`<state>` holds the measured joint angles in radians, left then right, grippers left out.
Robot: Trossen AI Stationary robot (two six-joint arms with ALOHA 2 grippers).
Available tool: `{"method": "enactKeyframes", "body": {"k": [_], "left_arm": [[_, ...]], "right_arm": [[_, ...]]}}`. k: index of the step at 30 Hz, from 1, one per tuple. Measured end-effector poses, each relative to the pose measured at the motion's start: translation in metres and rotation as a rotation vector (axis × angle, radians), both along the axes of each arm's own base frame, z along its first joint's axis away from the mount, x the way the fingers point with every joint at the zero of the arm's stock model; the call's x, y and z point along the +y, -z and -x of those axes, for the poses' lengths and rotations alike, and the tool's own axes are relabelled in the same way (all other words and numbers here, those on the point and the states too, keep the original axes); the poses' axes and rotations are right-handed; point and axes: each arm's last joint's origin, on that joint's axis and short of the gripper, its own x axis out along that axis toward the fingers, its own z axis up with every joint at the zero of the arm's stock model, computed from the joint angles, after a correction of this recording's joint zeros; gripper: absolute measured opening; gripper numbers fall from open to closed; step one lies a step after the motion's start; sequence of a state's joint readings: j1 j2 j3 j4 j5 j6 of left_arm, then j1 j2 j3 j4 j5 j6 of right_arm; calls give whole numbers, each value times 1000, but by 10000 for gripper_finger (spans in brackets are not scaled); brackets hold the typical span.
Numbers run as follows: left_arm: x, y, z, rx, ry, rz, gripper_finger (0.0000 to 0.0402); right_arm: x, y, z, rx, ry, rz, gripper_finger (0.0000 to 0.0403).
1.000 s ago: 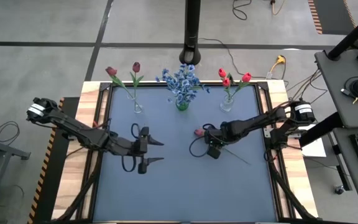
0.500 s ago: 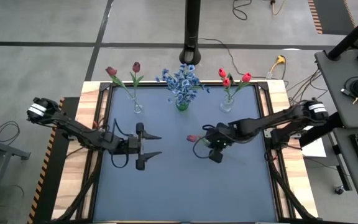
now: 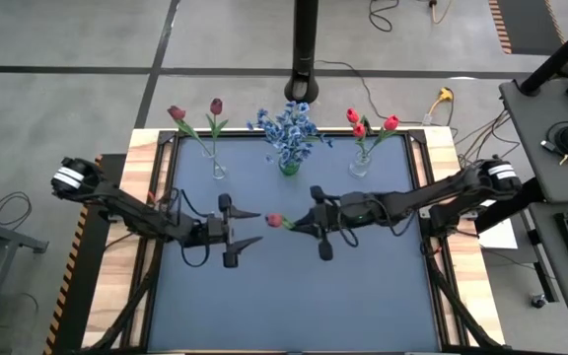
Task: Sort flowers into vase by color
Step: Put the red flower into the left transparent vase
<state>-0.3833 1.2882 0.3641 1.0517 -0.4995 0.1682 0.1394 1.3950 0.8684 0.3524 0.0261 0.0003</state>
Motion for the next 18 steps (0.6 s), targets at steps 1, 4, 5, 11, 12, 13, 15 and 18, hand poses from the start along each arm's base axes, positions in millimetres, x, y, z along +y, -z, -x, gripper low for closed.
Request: {"method": "enactKeyframes", "body": {"k": [1, 4, 5, 11, 12, 13, 15, 18], "left_arm": [[0, 0, -1, -15, -3, -2, 255], [0, 2, -4, -35, -11, -23, 255], [0, 2, -6, -41, -15, -27, 255], [-1, -3, -24, -87, -43, -47, 255], [-2, -4, -28, -92, -56, -49, 255], [-2, -6, -30, -93, -71, -52, 255], [-3, -7, -36, -94, -106, -51, 255], [-5, -8, -42, -88, -114, -62, 253]], "right_arm": [[0, -1, -3, -42, -8, 27, 13], [2, 0, -14, -162, -21, 93, 13], [2, 2, -17, -192, -23, 110, 13], [2, 12, -39, -226, -22, 173, 13], [3, 15, -42, -218, -22, 176, 13], [3, 17, -45, -213, -22, 179, 13], [3, 21, -49, -202, -22, 183, 13], [4, 23, -53, -192, -24, 184, 13]]}}
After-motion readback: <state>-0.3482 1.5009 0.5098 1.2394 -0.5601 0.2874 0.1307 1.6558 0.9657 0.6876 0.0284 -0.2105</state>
